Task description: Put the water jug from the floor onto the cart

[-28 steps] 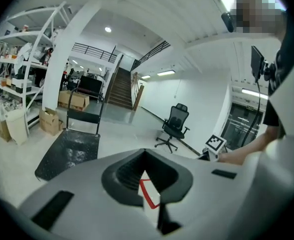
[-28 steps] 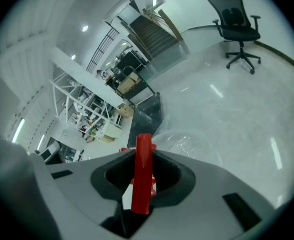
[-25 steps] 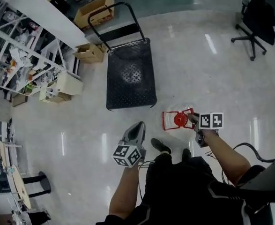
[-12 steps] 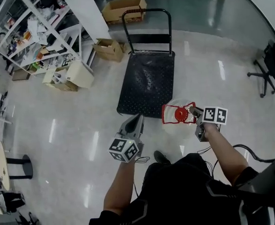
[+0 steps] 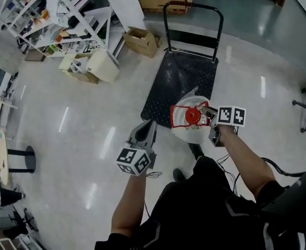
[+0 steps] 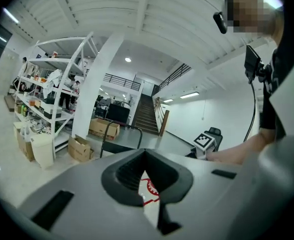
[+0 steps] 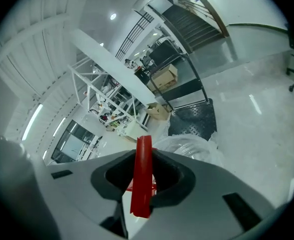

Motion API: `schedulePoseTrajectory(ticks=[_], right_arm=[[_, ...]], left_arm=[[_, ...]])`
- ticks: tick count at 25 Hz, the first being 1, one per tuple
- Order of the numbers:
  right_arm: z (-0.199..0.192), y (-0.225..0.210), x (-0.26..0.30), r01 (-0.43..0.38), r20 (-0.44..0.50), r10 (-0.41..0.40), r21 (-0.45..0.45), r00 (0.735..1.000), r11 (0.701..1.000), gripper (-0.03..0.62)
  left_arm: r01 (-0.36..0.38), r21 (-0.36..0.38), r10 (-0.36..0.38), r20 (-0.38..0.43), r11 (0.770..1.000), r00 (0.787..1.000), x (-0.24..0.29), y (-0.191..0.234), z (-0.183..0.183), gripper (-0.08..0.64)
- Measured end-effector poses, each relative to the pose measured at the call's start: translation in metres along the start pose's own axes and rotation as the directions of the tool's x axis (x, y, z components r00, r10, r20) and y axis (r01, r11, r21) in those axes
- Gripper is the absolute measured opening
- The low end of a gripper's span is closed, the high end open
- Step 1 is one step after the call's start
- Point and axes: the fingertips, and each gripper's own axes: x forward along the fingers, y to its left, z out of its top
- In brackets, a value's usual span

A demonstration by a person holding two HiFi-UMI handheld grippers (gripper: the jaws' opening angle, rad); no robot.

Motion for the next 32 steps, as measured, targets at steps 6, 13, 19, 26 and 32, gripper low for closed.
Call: schedulePoseTrajectory(ticks=[6,13,19,26,32], right_arm=[[0.041,0.021,0.088,-0.085,-0.133,0.077,-0.061,0.988,0.994,0.086],[0.075,0.016,0.183,-0.114,-0.255,0.078,-0.129,0.964,0.985,0.086],[0.094,-0.01,0.256,-0.112,-0.316,0.06,-0.15,0.947,0.982,0.087],[0.085,0.004,0.31,-0.111,-0.351,0.054,-0.143,0.935,0.983,0.087],[0.089,0.001,0.334,-0.13,-0.346,0.08,-0.125,0.935,0.984,0.087]], left_arm=[[-0.114,-0.028,0.113,-0.006,0.993,0.994,0.041,0.04,0.017,-0.009],[-0.225,-0.106,0.224,-0.023,0.968,0.974,0.088,0.087,0.011,-0.009],[-0.294,-0.139,0.287,-0.068,0.946,0.956,0.119,0.113,-0.01,-0.009],[-0.349,-0.176,0.334,-0.108,0.92,0.936,0.099,0.13,-0.025,-0.009],[-0.382,-0.193,0.362,-0.13,0.904,0.923,0.096,0.14,-0.037,-0.009]])
